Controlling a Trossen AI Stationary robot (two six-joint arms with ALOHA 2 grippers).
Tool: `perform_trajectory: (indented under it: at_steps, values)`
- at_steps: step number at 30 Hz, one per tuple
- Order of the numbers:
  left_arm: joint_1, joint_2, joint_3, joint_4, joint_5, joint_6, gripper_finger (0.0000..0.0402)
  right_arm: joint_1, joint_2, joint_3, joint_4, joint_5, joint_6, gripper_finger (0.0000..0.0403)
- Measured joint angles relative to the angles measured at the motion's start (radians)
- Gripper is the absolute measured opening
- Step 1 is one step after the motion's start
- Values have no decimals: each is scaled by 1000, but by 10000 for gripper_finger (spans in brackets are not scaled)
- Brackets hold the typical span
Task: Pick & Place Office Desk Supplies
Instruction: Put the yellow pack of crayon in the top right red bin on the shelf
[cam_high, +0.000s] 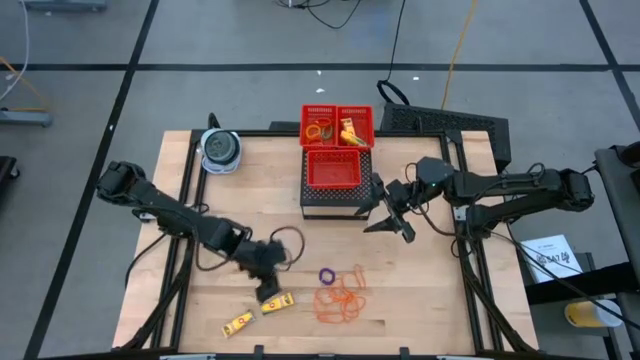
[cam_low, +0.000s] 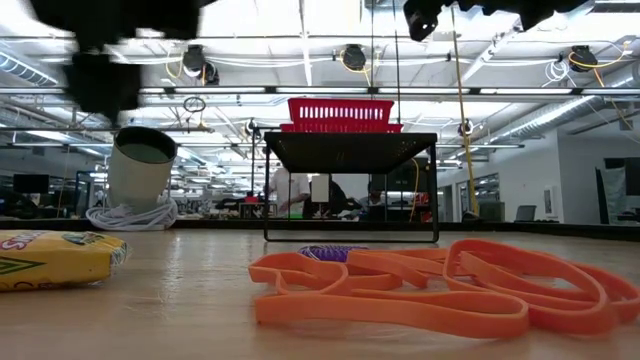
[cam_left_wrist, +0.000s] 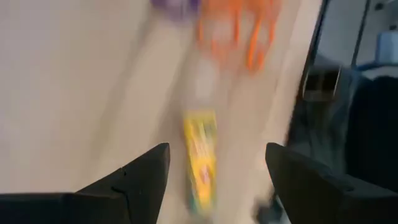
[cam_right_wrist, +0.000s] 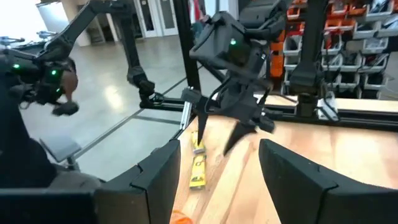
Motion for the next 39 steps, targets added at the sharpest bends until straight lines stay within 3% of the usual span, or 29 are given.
perform_trajectory:
  at_steps: [6, 16, 20, 26, 31, 39]
  values:
    - [-203, 3, 0, -69, 24, -336, 273, 19, 0, 0, -2, 0, -47, 201]
    - [-459, 12, 0, -217, -195, -888, 273, 26, 0, 0, -3, 1, -130, 198]
    - [-507, 55, 0, -192, -229, -962, 273, 26, 0, 0, -11, 1, -130, 198]
    - [-513, 184, 0, -49, -123, -968, 273, 26, 0, -1, -19, 1, -154, 193]
    - [-503, 270, 0, 65, -131, -946, 273, 25, 0, -1, -19, 1, -181, 192]
    - [-503, 353, 11, 12, -81, -936, 273, 25, 0, -1, -32, 4, -179, 185]
